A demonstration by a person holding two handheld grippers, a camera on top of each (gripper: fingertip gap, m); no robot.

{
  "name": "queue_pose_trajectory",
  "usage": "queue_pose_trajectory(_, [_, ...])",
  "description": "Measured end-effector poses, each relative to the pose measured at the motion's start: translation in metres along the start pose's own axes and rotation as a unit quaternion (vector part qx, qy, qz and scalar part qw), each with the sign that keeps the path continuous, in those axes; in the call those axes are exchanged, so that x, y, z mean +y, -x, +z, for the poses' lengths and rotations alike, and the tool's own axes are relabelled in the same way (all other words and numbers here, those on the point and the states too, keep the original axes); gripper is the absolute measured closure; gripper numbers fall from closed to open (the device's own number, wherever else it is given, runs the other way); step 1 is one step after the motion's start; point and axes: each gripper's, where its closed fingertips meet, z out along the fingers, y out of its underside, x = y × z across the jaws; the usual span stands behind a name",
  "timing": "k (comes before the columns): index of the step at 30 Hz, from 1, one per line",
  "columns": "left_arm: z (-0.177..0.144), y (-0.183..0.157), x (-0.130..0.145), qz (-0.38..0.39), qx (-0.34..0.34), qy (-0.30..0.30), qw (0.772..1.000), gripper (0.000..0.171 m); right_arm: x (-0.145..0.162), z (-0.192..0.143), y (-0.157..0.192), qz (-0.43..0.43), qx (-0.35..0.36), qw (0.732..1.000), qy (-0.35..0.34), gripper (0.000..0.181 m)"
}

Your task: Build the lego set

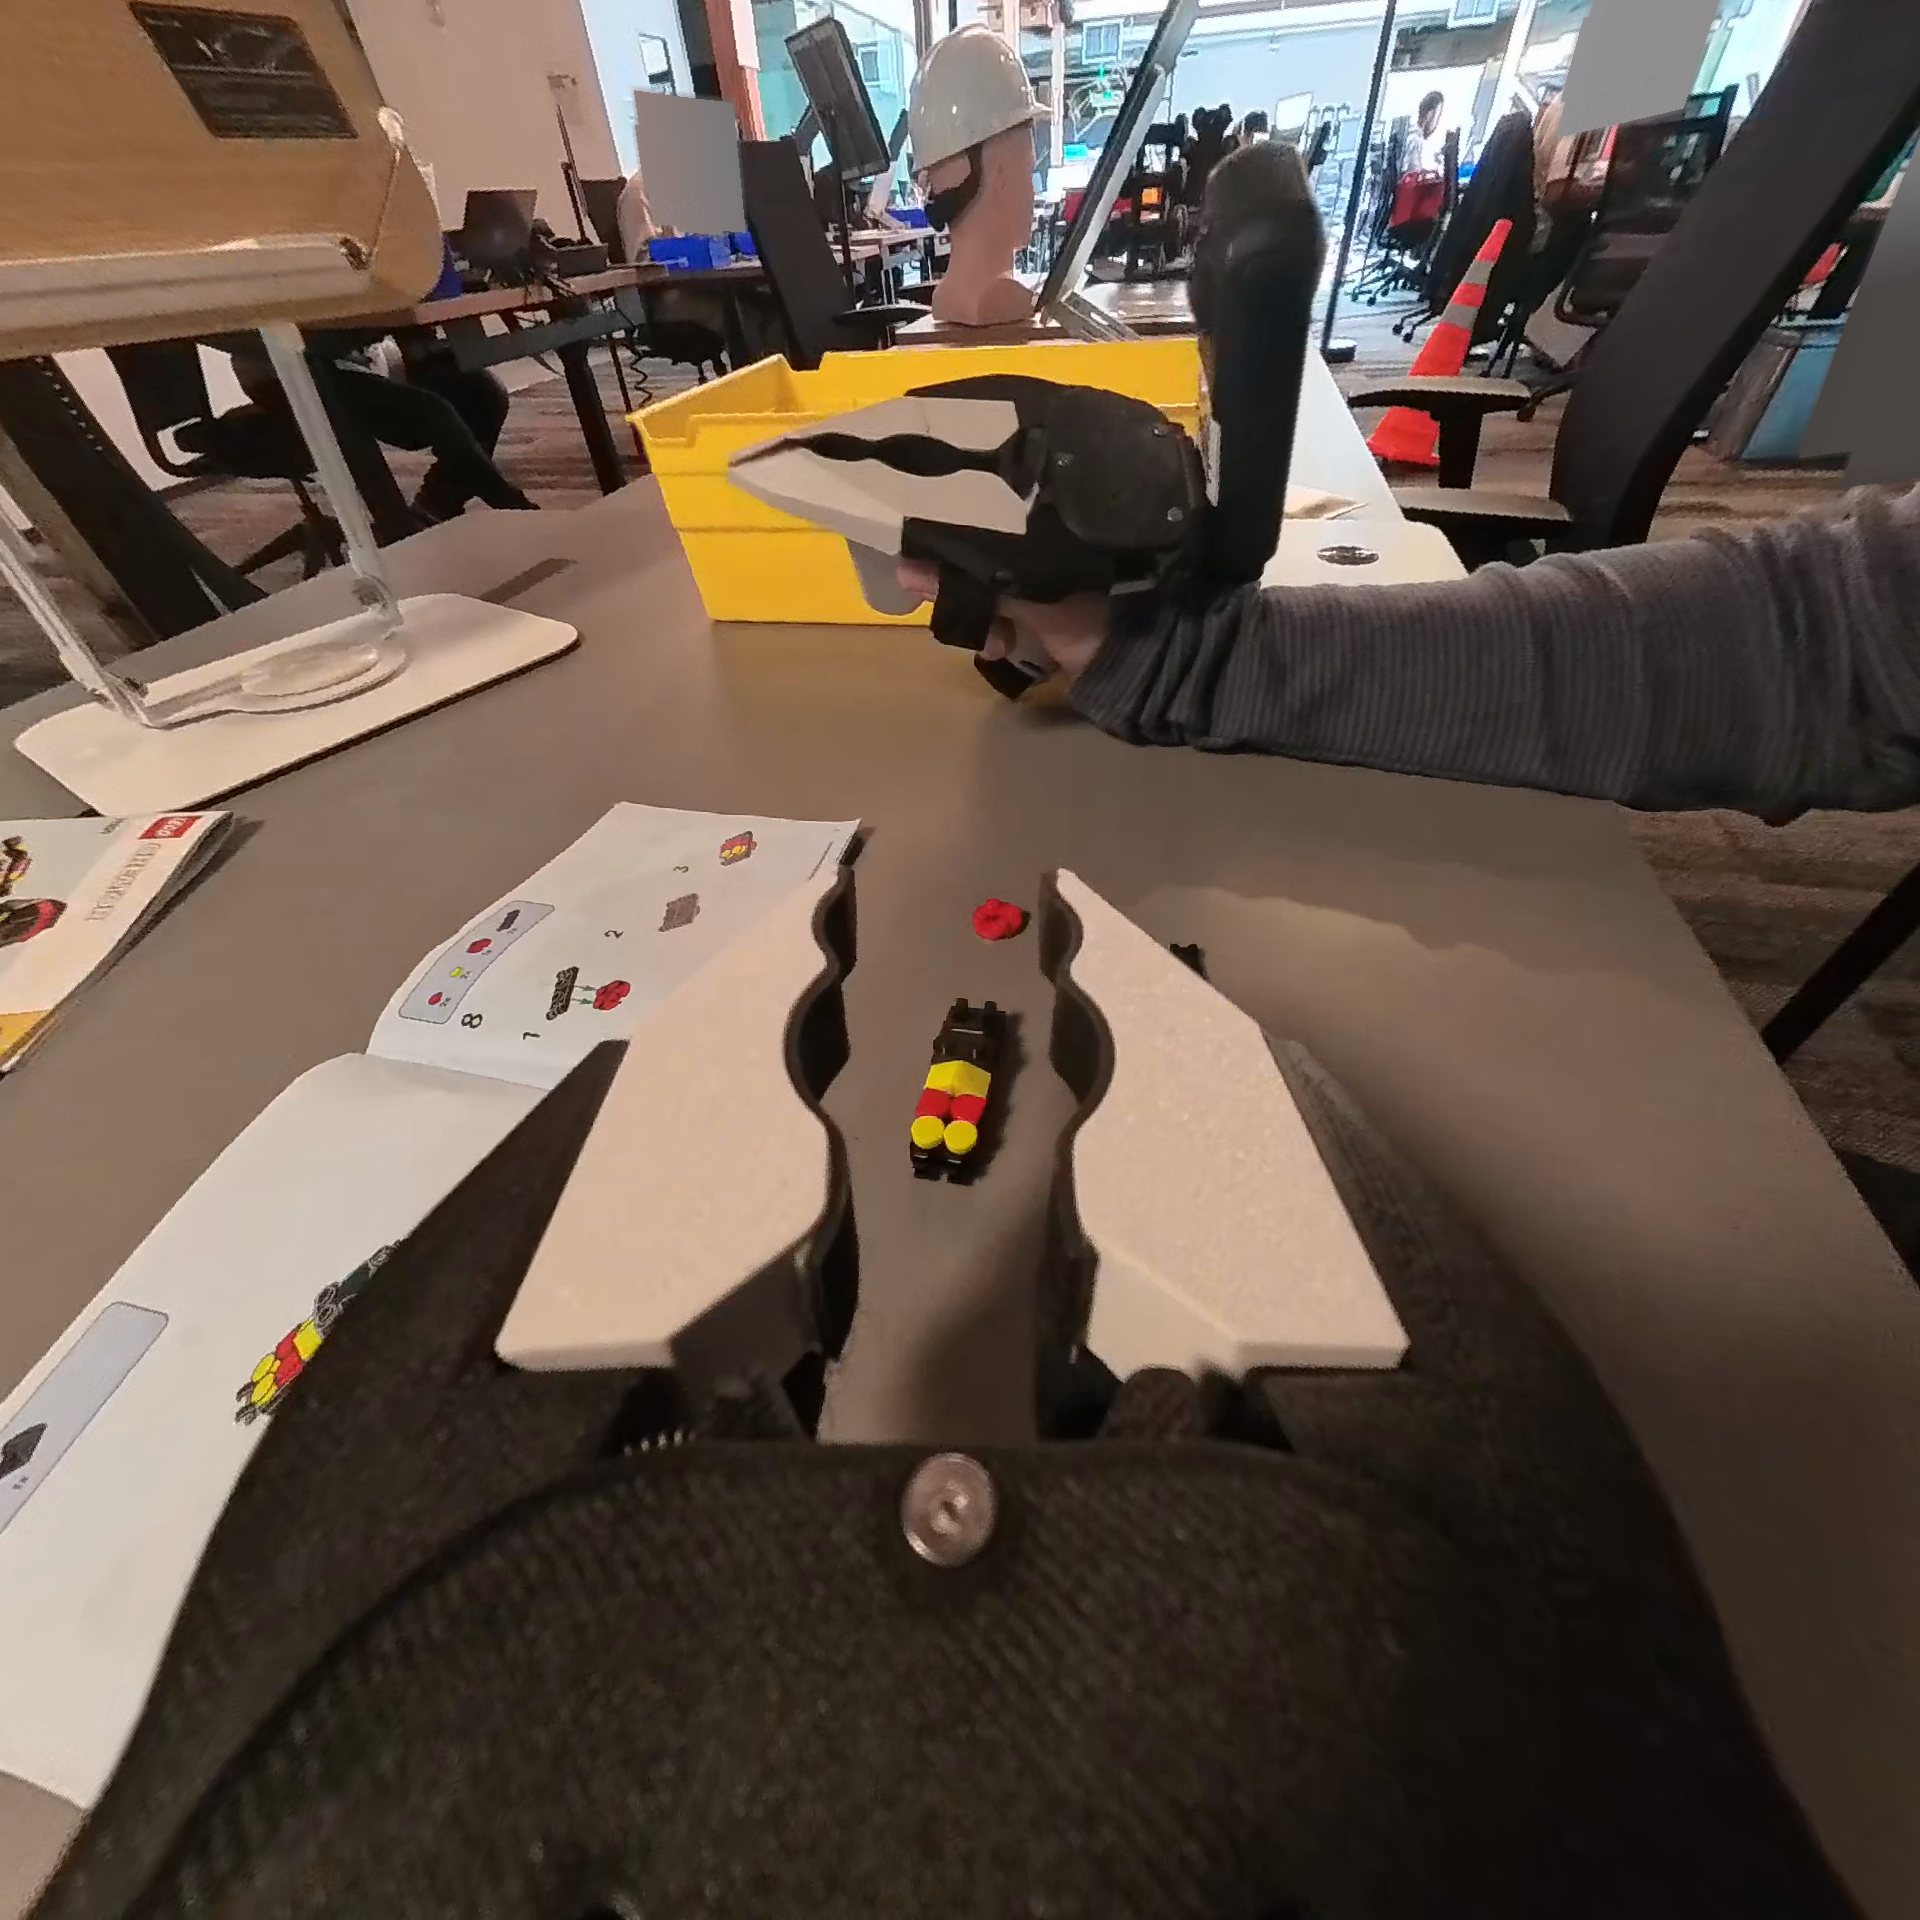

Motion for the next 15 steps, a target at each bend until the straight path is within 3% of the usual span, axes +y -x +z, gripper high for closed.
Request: queue_pose_trajectory(15, [0.0,0.015,0.003,-0.032,-0.038,0.008,0.999,0.141,0.0,0.0,0.002,-0.005,-0.004,1.0,0.001,0.181])
